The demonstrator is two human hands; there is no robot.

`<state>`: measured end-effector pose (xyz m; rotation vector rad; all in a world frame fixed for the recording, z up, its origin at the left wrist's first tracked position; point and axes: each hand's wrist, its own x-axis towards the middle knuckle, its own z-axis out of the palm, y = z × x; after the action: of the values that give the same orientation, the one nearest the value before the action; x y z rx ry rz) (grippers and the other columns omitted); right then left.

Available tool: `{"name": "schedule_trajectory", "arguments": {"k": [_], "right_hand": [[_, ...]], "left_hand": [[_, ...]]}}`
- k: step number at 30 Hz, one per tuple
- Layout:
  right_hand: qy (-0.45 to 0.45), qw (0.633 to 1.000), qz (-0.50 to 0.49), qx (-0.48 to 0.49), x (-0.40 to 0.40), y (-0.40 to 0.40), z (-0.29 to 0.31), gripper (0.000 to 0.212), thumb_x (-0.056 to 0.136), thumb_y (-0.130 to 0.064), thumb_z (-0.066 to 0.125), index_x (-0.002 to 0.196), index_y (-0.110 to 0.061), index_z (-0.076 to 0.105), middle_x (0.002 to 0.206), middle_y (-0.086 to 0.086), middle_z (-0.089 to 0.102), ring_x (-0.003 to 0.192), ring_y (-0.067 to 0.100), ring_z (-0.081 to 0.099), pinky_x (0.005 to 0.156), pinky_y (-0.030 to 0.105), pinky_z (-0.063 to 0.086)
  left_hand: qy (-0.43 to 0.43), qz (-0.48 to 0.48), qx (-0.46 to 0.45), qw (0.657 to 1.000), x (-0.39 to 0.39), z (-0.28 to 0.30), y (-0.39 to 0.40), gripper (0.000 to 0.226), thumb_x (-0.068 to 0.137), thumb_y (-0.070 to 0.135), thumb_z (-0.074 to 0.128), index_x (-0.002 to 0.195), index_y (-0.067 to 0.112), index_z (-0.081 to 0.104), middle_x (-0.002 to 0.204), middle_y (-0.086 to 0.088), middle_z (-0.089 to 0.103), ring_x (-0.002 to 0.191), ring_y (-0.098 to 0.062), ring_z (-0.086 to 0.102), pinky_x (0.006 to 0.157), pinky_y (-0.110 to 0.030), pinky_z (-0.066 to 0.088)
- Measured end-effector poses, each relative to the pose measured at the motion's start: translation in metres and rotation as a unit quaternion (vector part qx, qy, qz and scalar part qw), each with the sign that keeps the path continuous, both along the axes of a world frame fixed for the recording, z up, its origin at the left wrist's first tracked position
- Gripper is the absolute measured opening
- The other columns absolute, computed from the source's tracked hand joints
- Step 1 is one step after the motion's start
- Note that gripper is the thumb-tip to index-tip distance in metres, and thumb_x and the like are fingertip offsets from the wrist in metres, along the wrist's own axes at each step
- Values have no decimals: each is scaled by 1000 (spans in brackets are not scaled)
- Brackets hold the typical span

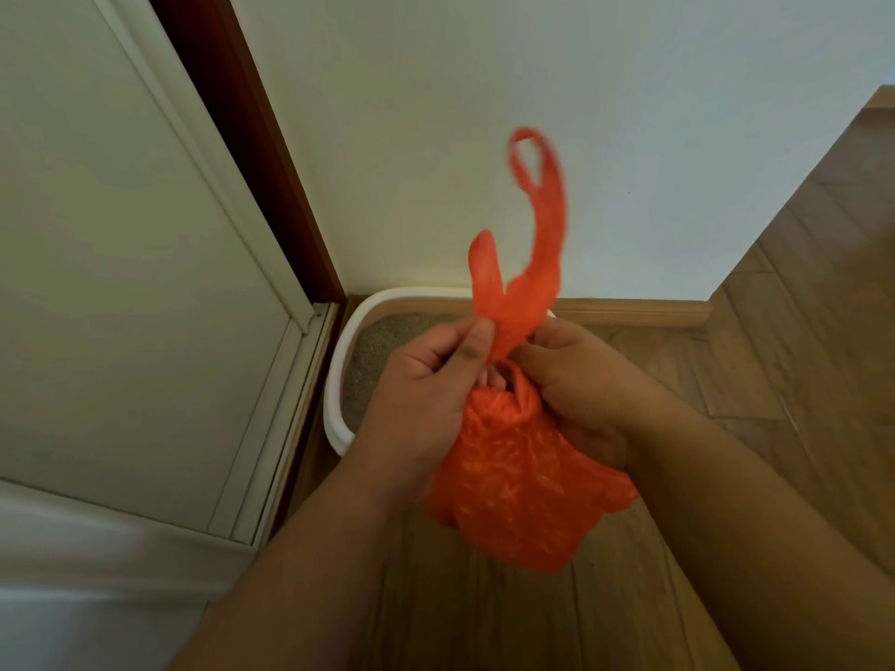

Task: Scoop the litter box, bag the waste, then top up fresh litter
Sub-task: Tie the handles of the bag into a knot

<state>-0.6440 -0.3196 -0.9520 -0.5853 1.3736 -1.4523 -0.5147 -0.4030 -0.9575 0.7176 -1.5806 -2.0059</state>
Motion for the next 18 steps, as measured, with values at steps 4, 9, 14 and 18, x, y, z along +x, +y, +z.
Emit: {"name": "schedule_trajectory", "arguments": {"k": [4,9,14,18], "right_hand": [[52,997,51,-20,2,3,5,18,100,-12,58,93,-2,72,100,30,70,94,44,70,92,54,56],[-45,997,55,-21,1,9,4,43,78,-4,53,114,20,51,116,40,58,108,48,58,107,71,35],[-46,997,29,-61,6,3,2,35,105,-25,54,129,-2,64,125,27,67,118,41,63,107,57,46],[-17,998,-6,-68,7,-1,4,37,106,-33,48,103,-5,73,81,13,71,73,20,67,71,34,55]], "left_hand": [[-24,-50,-54,997,0,-1,0,33,95,32,64,123,21,77,116,3,78,116,-14,70,108,-42,50],[-11,-62,-42,997,3,4,-6,31,102,11,61,118,31,77,91,12,78,86,2,71,82,-17,55],[-13,8,-16,1000,-1,-4,-7,47,95,14,75,131,35,54,79,-7,70,65,-16,65,65,-36,53],[3,5,109,994,-3,-5,-8,65,89,15,81,144,25,49,90,-27,64,73,-24,66,80,-44,60]]}}
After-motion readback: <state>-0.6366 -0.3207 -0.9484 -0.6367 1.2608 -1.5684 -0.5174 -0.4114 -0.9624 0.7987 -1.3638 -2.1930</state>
